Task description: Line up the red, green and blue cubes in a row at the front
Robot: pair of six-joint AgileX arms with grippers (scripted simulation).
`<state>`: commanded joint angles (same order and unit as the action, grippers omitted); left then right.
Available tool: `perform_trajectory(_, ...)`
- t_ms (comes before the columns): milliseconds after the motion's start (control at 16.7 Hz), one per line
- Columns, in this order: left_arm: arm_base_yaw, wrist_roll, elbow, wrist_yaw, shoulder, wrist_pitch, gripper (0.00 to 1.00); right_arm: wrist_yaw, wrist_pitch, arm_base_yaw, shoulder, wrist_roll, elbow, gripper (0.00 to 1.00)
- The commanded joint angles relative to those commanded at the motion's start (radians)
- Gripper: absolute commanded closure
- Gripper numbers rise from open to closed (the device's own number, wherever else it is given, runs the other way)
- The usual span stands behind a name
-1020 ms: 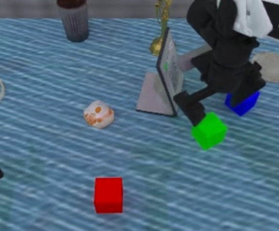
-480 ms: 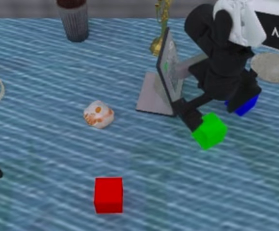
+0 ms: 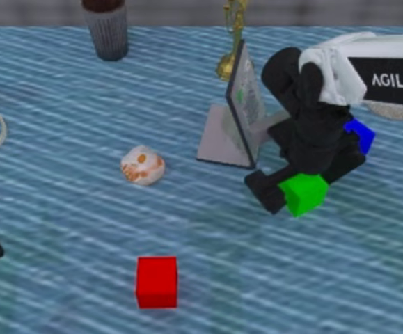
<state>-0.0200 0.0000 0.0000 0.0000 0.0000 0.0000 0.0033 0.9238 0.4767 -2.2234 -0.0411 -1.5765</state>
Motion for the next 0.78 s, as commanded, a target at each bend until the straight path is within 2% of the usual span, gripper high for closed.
perform_trajectory(120, 0.0, 0.0, 0.0, 0.0, 0.0, 0.0, 0.0, 0.0, 0.0, 0.0, 0.0, 0.0, 0.0, 0.0)
perform_trajectory(780, 0.0, 0.0, 0.0, 0.0, 0.0, 0.0, 0.0, 0.0, 0.0, 0.0, 0.0, 0.0, 0.0, 0.83)
